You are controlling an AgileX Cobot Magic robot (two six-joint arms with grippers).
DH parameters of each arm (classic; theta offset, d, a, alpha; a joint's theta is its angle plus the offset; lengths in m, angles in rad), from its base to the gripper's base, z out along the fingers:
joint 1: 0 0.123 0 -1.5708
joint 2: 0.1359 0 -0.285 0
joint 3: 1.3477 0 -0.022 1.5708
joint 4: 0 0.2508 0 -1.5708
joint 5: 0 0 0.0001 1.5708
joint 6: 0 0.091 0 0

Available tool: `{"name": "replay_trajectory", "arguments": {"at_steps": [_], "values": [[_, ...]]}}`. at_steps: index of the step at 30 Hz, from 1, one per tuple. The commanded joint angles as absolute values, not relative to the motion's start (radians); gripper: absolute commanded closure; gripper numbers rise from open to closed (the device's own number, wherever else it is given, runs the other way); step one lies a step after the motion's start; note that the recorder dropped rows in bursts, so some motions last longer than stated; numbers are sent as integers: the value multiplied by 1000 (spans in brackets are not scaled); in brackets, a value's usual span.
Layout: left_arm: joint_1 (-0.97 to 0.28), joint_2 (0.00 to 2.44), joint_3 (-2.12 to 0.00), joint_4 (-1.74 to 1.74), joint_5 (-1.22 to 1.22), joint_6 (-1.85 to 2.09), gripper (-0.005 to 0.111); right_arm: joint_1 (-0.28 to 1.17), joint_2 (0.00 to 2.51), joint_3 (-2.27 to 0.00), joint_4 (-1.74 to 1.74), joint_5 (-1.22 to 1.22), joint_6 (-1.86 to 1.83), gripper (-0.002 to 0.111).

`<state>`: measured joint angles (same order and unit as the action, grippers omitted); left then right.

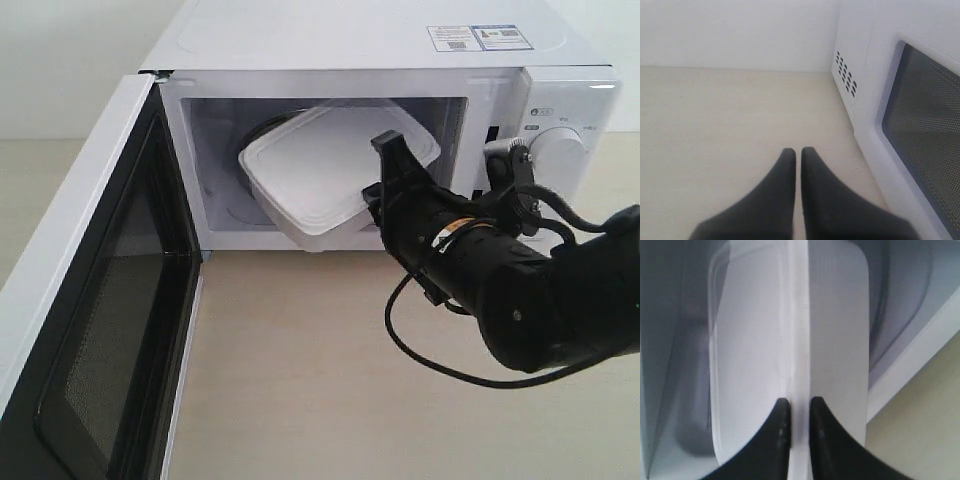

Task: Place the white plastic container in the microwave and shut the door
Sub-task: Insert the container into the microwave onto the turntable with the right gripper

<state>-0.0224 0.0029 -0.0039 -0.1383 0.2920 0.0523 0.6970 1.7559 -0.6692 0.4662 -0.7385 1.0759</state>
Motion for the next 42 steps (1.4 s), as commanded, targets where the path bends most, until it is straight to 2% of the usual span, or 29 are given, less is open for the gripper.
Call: {"name": "replay_trajectory", "arguments": {"at_steps": [1, 11, 20, 42], "values": [[-20, 0, 0, -139, 295, 53, 102, 698, 1756, -712, 541, -704, 1058, 109], [-20, 0, 0, -139, 295, 53, 102, 698, 1766, -831, 692, -596, 885, 109], [-20, 0, 0, -139, 295, 53, 102, 807, 1913, -916, 884, -731, 897, 109], [-20, 0, 0, -139, 295, 53, 102, 726, 1939, -1017, 910, -684, 820, 109]]}}
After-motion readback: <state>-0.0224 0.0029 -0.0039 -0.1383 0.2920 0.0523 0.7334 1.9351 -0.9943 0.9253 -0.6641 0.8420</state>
